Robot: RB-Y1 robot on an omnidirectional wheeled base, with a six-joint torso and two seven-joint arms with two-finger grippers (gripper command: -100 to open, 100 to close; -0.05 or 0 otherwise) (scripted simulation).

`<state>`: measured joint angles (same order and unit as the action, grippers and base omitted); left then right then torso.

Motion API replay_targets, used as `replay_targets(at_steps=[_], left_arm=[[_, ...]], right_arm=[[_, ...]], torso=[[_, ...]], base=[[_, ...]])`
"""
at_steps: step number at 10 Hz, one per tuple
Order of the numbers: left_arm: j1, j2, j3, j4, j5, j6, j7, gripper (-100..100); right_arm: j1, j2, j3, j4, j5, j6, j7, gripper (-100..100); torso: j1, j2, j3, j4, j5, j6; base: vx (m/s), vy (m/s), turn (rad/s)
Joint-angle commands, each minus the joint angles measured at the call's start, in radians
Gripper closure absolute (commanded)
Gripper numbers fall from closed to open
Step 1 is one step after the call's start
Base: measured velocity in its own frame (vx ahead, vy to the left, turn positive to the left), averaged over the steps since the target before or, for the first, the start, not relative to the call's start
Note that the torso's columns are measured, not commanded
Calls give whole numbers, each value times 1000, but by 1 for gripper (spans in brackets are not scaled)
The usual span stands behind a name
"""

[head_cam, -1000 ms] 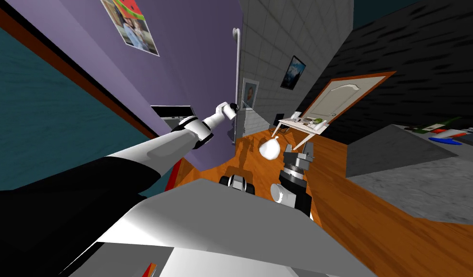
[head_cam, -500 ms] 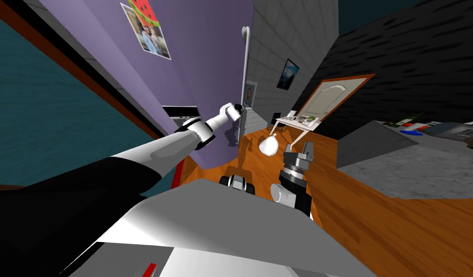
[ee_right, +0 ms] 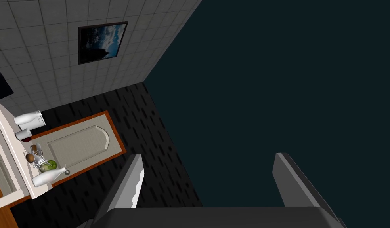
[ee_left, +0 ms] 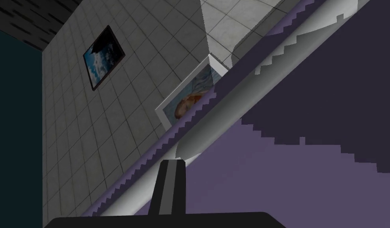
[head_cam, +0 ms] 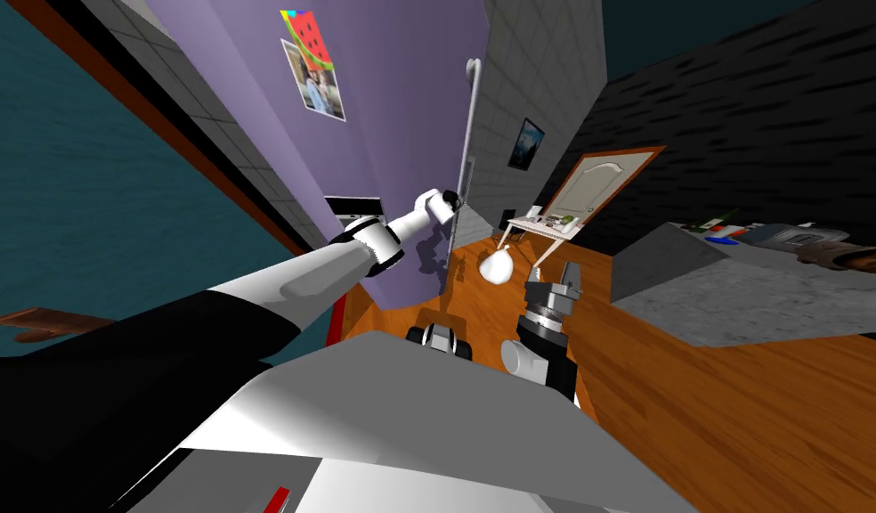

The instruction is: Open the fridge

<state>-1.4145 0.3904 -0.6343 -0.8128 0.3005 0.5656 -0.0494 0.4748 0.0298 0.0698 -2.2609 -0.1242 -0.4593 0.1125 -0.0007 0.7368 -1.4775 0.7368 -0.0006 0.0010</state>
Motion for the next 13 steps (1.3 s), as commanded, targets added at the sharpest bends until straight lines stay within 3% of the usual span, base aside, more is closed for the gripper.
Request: replay_targets(at_steps=[1, 2, 3, 4, 6, 8, 9, 13], left_arm=[[1, -25, -16, -44, 11, 10, 1, 100], [-3, -39, -25, -58, 23, 11, -3, 100], [-1, -41, -20, -35, 6, 2, 4, 100], [-10, -27, -16, -25, 4, 12, 10, -100], [-15, -15, -12, -18, 2, 20, 14, -100], [-16, -28, -14, -11, -2, 13, 15, -100], [-16, -28, -14, -11, -2, 13, 15, 100], [-33, -66, -45, -58, 38, 18, 5, 100]], right_arm=[[0, 0, 0, 0, 0, 0, 0, 0], [0, 0, 0, 0, 0, 0, 0, 0], [0, 0, 0, 0, 0, 0, 0, 0], [0, 0, 0, 0, 0, 0, 0, 0], [1, 0, 0, 0, 0, 0, 0, 0], [1, 0, 0, 0, 0, 0, 0, 0], [1, 0, 0, 0, 0, 0, 0, 0], [0, 0, 0, 0, 0, 0, 0, 0]], torso=[[2, 3, 2, 2, 1, -1], [3, 3, 3, 2, 1, -1], [2, 3, 3, 2, 1, -1], [-2, -3, -1, 0, 0, -2], [-6, -11, -6, -3, -1, -1], [3, -2, -1, -1, 1, -1], [4, 4, 3, 2, 2, -1], [1, 10, 8, 6, 2, 0]], base=[[-186, 122, -57], [-212, 133, -71], [-100, 58, -25], [53, -41, 63], [129, -76, 48], [34, -23, 5], [8, -4, 19], [-148, 128, -63]])
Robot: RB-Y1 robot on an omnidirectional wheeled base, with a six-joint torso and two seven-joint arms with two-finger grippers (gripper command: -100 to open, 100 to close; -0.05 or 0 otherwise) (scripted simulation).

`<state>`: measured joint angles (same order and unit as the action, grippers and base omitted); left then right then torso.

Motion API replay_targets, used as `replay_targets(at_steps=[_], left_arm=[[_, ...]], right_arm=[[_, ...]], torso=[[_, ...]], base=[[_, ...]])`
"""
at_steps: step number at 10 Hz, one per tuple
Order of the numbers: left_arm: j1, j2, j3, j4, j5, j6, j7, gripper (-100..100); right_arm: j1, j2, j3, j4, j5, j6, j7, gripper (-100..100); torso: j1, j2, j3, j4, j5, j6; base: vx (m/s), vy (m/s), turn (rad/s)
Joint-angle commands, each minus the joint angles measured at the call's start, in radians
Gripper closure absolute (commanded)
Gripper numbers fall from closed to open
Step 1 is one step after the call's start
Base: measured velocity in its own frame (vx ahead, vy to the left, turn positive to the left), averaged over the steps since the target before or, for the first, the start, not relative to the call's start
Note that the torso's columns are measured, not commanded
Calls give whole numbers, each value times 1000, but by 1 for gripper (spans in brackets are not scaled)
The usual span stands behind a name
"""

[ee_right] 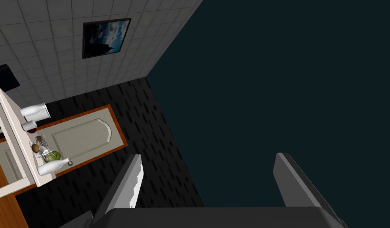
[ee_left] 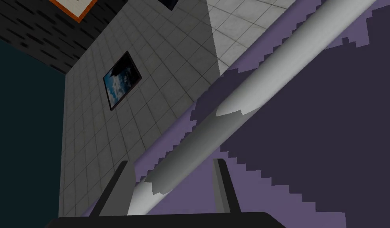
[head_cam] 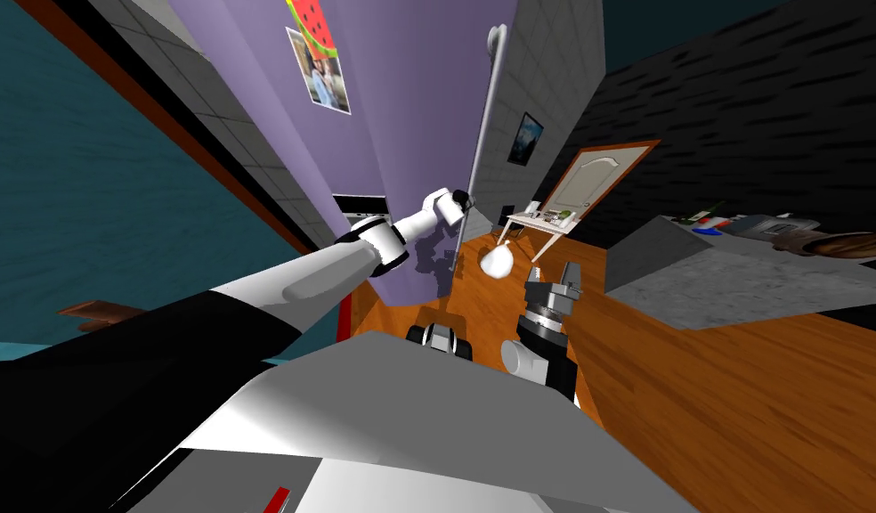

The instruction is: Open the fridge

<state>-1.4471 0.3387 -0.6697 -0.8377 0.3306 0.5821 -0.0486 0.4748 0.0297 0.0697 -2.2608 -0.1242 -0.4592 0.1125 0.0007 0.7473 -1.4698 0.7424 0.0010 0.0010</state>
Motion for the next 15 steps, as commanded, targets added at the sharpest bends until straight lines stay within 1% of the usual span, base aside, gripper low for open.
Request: replay_targets(at_steps=[1, 6, 7, 8, 9, 10, 11, 15], left_arm=[[-5, -24, -17, -45, 18, 2, 2, 100], [-30, -73, -54, -107, 69, 6, -10, 100], [-10, -59, -52, -120, 60, 19, -6, 100], [-16, -81, -73, -153, 83, 19, -6, 100], [-21, -89, -82, -168, 93, 17, -5, 100], [-21, -89, -82, -168, 93, 17, -5, 100], [-31, -105, -98, -199, 113, 14, -5, 100], [-50, -136, -131, -260, 154, 8, -4, 100]], right_arm=[[0, 0, 0, 0, 0, 0, 0, 0], [0, 0, 0, 0, 0, 0, 0, 0], [0, 0, 0, 0, 0, 0, 0, 0], [0, 0, 0, 0, 0, 0, 0, 0], [0, 0, 0, 0, 0, 0, 0, 0], [0, 0, 0, 0, 0, 0, 0, 0], [0, 0, 0, 0, 0, 0, 0, 0], [0, 0, 0, 0, 0, 0, 0, 0]], torso=[[0, -1, 0, 1, 0, 0], [2, -3, -2, 3, 1, -2], [2, -2, -1, 3, 1, -2], [-1, -7, -4, 2, 1, -5], [3, -4, -3, 0, 1, -1], [4, -1, -1, 1, 1, 0], [2, -4, -2, 2, 1, -2], [1, -5, -4, 3, 2, -2]], base=[[-210, 123, -59], [-179, 172, -69], [-80, 78, -54], [-119, 122, -36], [-190, 202, -58], [-114, 165, -53], [-136, 215, -31], [-149, 198, -45]])
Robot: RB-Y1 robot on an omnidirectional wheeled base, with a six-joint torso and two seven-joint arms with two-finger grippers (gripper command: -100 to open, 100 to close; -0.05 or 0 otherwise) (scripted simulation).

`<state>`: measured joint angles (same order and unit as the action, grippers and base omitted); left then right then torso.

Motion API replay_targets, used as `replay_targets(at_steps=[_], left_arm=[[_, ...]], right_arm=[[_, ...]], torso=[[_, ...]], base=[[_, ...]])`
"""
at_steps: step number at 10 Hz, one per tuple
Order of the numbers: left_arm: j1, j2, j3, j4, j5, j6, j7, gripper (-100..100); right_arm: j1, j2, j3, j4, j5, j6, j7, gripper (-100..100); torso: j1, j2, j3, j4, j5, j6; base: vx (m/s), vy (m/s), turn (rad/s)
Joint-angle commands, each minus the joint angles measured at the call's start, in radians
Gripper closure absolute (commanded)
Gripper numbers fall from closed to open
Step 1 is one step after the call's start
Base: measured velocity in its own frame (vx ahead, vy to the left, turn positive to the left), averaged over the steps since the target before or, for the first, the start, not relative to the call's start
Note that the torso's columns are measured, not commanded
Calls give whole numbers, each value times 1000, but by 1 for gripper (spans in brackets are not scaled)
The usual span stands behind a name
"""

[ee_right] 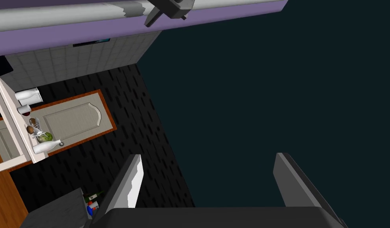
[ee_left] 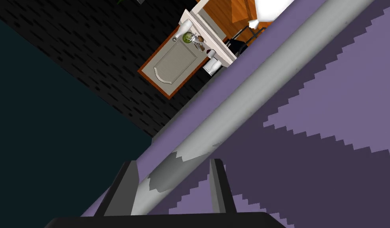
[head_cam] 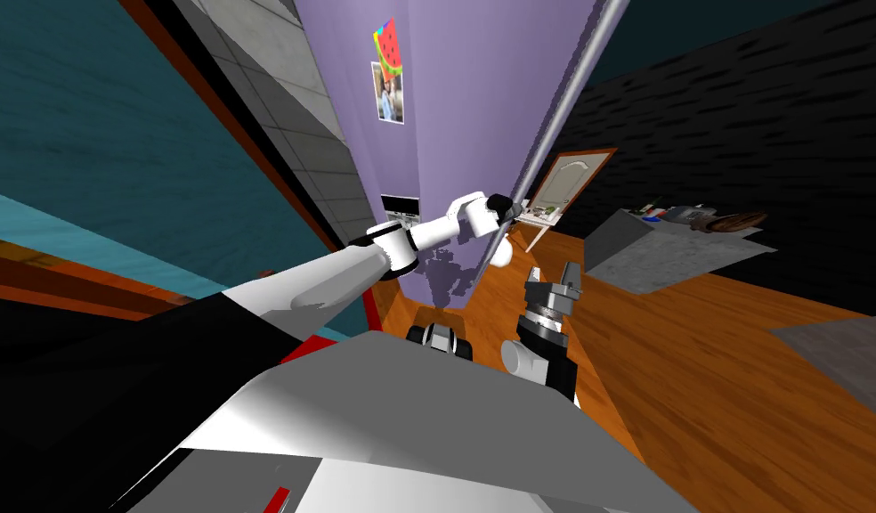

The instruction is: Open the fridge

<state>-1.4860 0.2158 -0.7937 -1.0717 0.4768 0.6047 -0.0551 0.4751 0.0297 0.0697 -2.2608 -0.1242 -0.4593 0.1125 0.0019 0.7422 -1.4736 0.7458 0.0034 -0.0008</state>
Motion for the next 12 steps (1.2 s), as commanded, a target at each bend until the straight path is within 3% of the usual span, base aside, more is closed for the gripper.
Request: replay_targets(at_steps=[1, 2, 3, 7, 9, 10, 12], left_arm=[[-16, -21, -15, -41, 18, -16, 3, 100], [-8, -17, -15, -24, 15, -11, -1, 100], [-16, -35, -36, -59, 37, -18, 2, 100], [-38, -61, -67, -128, 76, -31, 8, 100], [-44, -68, -74, -145, 86, -34, 10, 100], [-75, -47, -68, -158, 108, -7, 23, -100], [-116, -33, -64, -174, 137, 20, 37, -100]], right_arm=[[0, 0, 0, 0, 0, 0, 0, 0], [0, 0, 0, 0, 0, 0, 0, 0], [0, 0, 0, 0, 0, 0, 0, 0], [0, 0, 0, 0, 0, 0, 0, 0], [0, 0, 0, 0, 0, 0, 0, 0], [0, 0, 0, 0, 0, 0, 0, 0], [0, 0, 0, 0, 0, 0, 0, 0]], torso=[[1, 1, 1, 0, 0, 1], [1, 3, 2, -1, -1, 2], [-3, -1, -1, -2, -1, -1], [1, -4, -2, -8, -3, 1], [-8, -6, -3, -8, -5, 1], [-7, -7, -4, -9, -5, 1], [-7, -10, -6, -10, -5, 1]], base=[[-131, 177, -23], [-66, 85, -36], [-70, 173, -11], [-105, 246, -44], [-84, 120, -13], [-5, 56, 30], [56, -14, 39]])
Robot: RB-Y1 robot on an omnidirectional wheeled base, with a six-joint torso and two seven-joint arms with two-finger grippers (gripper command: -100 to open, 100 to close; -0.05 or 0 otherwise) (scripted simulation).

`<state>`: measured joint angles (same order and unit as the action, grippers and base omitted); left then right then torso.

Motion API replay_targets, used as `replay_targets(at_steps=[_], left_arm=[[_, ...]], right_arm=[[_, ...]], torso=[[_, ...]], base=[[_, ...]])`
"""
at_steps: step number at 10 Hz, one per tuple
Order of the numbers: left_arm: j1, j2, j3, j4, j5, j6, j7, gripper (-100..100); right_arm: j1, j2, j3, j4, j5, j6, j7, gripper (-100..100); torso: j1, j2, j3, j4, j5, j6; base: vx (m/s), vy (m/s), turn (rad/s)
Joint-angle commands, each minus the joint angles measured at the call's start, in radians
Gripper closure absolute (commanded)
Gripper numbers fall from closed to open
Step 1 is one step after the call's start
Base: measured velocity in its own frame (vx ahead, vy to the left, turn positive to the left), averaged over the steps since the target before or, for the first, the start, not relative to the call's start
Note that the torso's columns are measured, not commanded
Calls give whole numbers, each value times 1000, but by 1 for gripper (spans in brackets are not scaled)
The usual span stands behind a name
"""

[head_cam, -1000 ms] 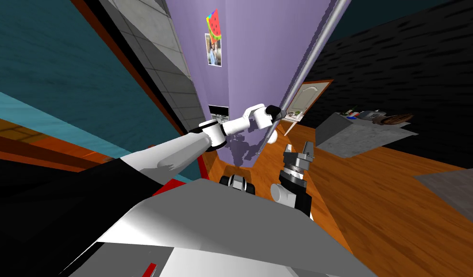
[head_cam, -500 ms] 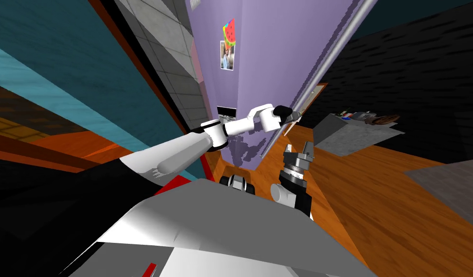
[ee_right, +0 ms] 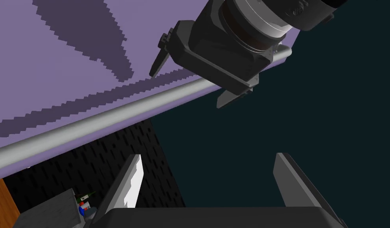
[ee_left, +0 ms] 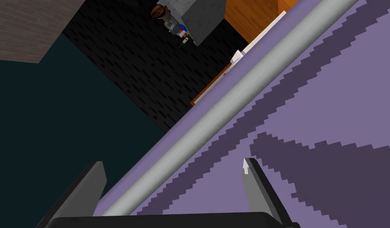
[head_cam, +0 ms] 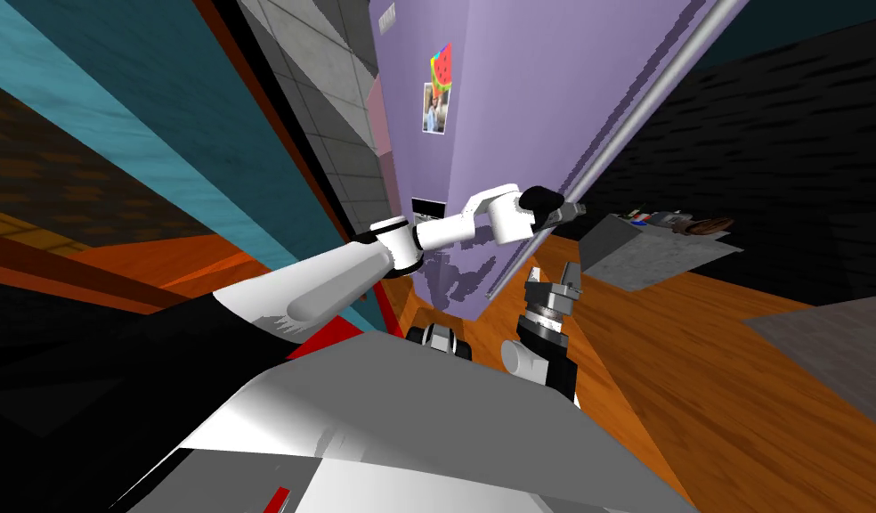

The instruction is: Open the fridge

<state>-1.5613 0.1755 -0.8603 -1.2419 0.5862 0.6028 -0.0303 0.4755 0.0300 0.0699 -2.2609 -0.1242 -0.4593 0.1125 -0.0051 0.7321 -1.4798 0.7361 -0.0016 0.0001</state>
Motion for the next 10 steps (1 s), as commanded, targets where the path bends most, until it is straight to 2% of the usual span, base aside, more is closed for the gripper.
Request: replay_targets(at_steps=[1, 3, 4, 5, 10], left_arm=[[-54, 12, 4, -9, 37, 31, 17, -100], [-95, 26, 8, -26, 67, 57, 31, -100], [-87, 12, 3, -6, 61, 44, 25, -100], [-89, 12, 4, -5, 63, 45, 25, 0], [-89, 13, 4, -5, 62, 44, 25, 0]], right_arm=[[0, 0, 0, 0, 0, 0, 0, 0], [0, 0, 0, 0, 0, 0, 0, 0], [0, 0, 0, 0, 0, 0, 0, 0], [0, 0, 0, 0, 0, 0, 0, 0], [0, 0, 0, 0, 0, 0, 0, 0]], torso=[[2, 2, 1, 0, 0, 0], [7, 7, 5, 2, 2, 0], [6, 7, 4, 3, 3, 0], [5, 7, 4, 2, 2, 0], [5, 6, 4, 2, 2, 0]], base=[[49, -15, 20], [37, 3, 30], [12, 5, 2], [0, 0, 0], [0, 0, 0]])
